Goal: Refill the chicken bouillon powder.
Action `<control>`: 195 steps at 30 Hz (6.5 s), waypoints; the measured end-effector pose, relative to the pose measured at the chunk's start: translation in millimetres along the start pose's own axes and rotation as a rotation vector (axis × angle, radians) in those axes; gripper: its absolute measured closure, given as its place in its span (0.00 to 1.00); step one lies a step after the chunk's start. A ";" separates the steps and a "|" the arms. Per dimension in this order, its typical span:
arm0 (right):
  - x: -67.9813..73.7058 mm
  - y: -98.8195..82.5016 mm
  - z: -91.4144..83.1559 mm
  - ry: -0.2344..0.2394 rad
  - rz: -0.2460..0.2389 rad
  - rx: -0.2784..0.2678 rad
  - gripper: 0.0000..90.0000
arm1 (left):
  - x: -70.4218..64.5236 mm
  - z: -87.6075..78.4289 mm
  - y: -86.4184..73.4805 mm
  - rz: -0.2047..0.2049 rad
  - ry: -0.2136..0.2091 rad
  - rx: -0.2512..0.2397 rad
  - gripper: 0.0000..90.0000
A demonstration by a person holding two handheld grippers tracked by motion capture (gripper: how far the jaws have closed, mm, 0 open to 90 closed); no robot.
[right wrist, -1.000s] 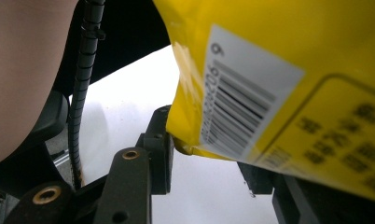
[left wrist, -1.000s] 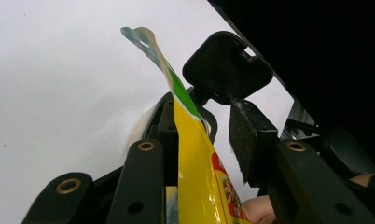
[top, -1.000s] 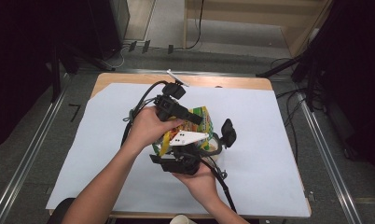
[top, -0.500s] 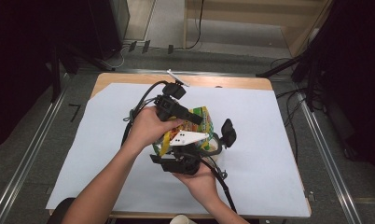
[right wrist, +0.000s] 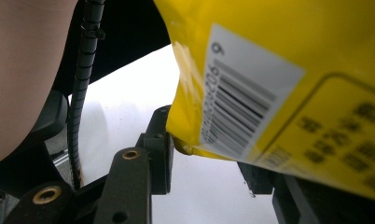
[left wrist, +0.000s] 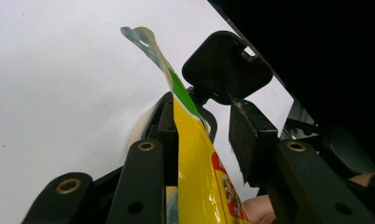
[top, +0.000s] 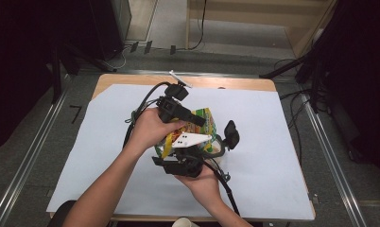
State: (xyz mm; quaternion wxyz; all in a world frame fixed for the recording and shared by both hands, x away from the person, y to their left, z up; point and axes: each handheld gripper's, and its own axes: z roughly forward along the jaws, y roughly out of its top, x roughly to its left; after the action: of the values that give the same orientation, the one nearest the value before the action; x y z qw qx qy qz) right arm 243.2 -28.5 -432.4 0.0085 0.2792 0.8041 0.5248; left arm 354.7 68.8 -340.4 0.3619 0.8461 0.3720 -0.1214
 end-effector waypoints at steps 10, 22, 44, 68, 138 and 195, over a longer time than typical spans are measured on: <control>0.0 0.0 -0.1 -0.001 -0.001 0.001 0.68 | 0.0 0.0 0.0 0.000 0.000 0.001 0.74; 0.1 0.0 -0.2 0.000 0.000 0.002 0.68 | 0.1 0.1 0.1 -0.001 -0.001 0.002 0.74; 1.1 -1.0 -0.2 -0.002 -0.001 -0.006 0.69 | 1.3 0.7 0.0 -0.006 -0.009 0.010 0.74; 2.2 -1.0 -1.1 -0.015 -0.019 -0.014 0.68 | -2.2 -1.5 0.0 0.009 -0.006 -0.004 0.74; 2.2 0.1 -2.8 0.001 0.018 -0.017 0.69 | -5.1 -3.6 0.2 0.026 0.020 -0.027 0.78; 3.8 -0.8 -2.4 -0.009 0.003 -0.001 0.71 | -5.7 -0.2 -1.0 0.035 0.008 0.004 0.76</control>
State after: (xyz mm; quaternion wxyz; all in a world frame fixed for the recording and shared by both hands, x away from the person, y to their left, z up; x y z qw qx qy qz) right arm 238.9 -29.0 -431.0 0.0115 0.2829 0.8033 0.5239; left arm 350.0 66.3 -338.1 0.3609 0.8537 0.3582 -0.1126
